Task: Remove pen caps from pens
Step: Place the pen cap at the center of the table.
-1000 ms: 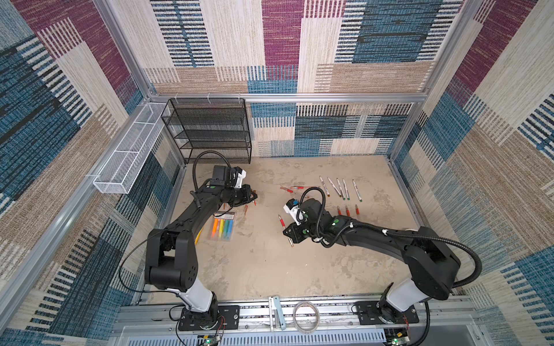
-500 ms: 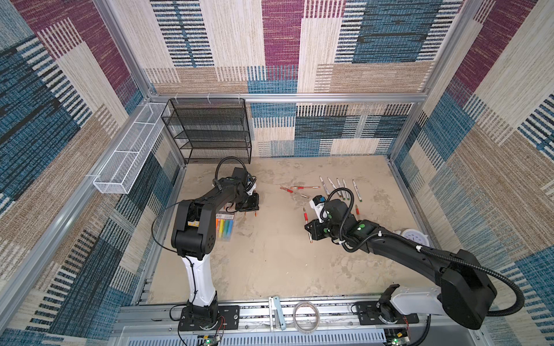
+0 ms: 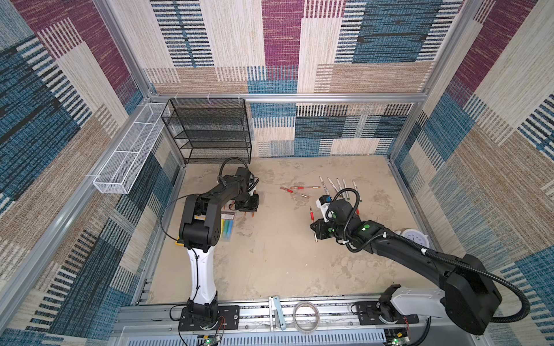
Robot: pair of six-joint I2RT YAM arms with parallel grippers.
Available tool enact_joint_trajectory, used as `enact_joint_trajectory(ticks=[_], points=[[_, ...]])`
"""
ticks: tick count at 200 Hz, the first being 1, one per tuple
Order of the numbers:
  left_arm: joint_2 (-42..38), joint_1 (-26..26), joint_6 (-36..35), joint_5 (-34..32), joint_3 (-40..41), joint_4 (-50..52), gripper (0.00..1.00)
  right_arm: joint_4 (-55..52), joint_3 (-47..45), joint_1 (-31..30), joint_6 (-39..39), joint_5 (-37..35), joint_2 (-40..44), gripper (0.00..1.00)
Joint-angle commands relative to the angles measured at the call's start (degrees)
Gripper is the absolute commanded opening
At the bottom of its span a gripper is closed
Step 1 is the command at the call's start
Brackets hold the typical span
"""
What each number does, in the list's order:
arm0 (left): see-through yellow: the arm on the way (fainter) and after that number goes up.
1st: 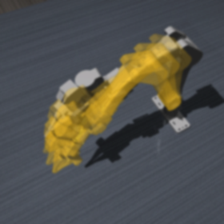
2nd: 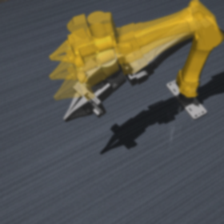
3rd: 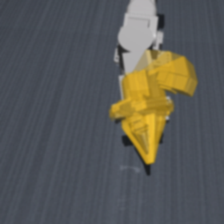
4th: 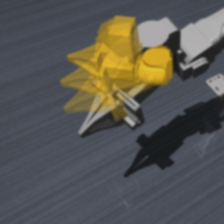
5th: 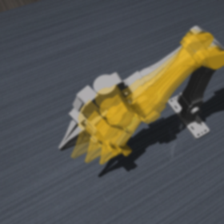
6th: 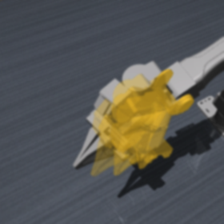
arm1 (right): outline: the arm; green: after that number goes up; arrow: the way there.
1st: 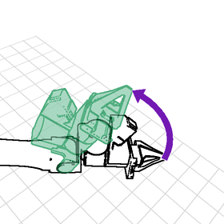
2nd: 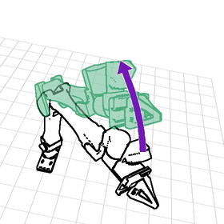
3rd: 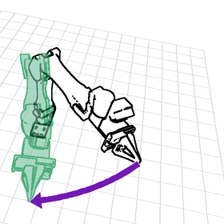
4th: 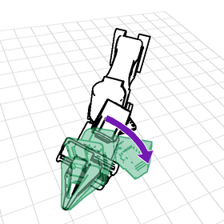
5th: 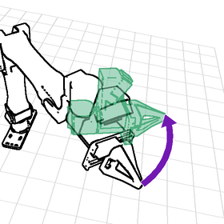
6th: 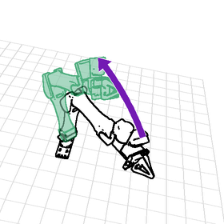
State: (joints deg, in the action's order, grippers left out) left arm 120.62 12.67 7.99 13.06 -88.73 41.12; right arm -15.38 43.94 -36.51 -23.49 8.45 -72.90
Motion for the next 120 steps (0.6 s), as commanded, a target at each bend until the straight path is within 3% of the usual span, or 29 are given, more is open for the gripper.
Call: enact_joint_trajectory(ticks=[1, 66, 120], points=[[0.31, 0.03, -0.81, -2.44, 0.05, 1.59, 0.25, 0.27, -0.24, 0.18, 0.07, -0.32, 0.51, 0.01], [-3.89, 0.42, 0.93, -1.39, -0.05, 2.71, 0.36, -4.1, 2.2, 2.41, 2.15, -1.85, -1.14, 0.01], [-18.37, 0.93, 1.51, 0.95, 6.99, -0.22, 0.48, -8.29, 6.04, 7.92, 5.06, -1.31, -4.94, 0.03]])
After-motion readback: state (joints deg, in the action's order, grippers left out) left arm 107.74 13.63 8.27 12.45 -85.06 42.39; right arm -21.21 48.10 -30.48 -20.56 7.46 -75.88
